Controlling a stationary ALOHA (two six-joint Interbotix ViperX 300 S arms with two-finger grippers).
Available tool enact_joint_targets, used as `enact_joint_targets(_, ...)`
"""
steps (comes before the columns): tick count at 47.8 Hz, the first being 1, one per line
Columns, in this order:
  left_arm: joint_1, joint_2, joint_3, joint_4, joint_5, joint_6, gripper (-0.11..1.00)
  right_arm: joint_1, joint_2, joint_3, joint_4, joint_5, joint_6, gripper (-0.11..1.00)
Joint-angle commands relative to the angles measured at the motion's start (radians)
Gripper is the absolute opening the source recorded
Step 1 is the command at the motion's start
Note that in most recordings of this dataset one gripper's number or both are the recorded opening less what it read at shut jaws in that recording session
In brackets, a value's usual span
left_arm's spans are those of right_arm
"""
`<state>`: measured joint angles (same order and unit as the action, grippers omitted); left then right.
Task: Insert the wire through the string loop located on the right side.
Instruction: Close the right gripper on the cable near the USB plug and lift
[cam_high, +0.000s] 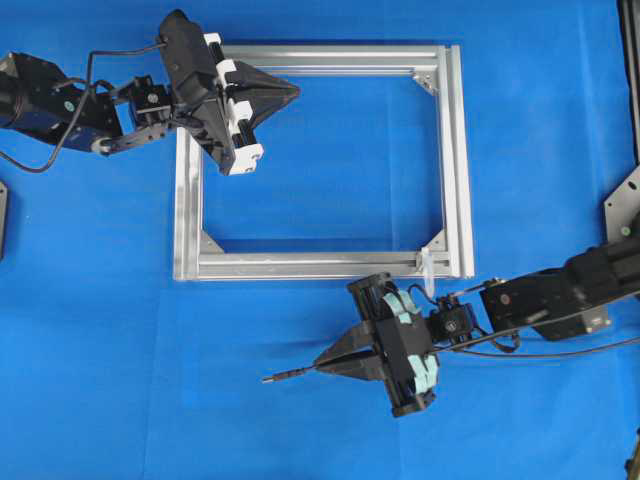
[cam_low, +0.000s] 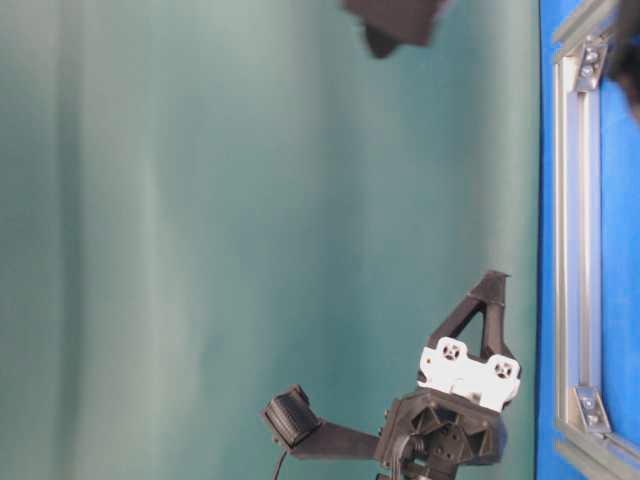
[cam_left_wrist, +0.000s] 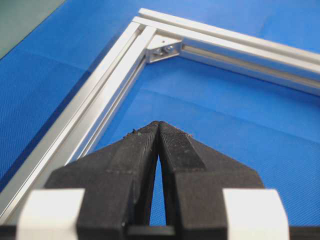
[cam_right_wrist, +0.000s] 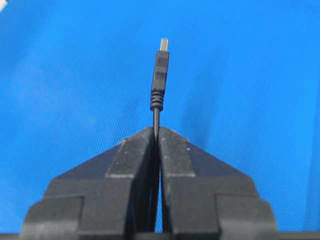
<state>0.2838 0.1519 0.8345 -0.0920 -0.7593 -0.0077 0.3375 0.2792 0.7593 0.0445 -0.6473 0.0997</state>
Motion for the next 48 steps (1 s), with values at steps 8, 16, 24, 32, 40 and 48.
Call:
enact_joint_targets(8,0.002,-0.034,-0.009,0.002,-0.006,0.002,0.0,0.005,-0.143,-0.025,0.002,0.12,-0.003,-0.04)
enact_joint_targets(16,0.002,-0.034,-0.009,0.002,-0.005,0.002,0.0,0.005,-0.156,-0.025,0.003,0.144,-0.003,-0.04)
enact_joint_targets(24,0.002,-0.034,-0.008,0.002,-0.006,0.002,0.0,0.005,-0.156,-0.026,0.003,0.144,-0.003,-0.04)
enact_joint_targets(32,0.002,-0.035,-0.008,0.002,-0.006,0.002,0.0,0.005,-0.156,-0.025,0.003,0.143,-0.002,-0.04)
enact_joint_targets(40,0.002,-0.035,-0.008,0.003,-0.006,0.002,0.0,0.005,-0.156,-0.025,0.003,0.144,-0.003,-0.04)
enact_joint_targets(48,0.002,-0.034,-0.008,0.002,-0.005,0.002,0.0,0.005,-0.156,-0.025,0.003,0.143,-0.003,-0.04)
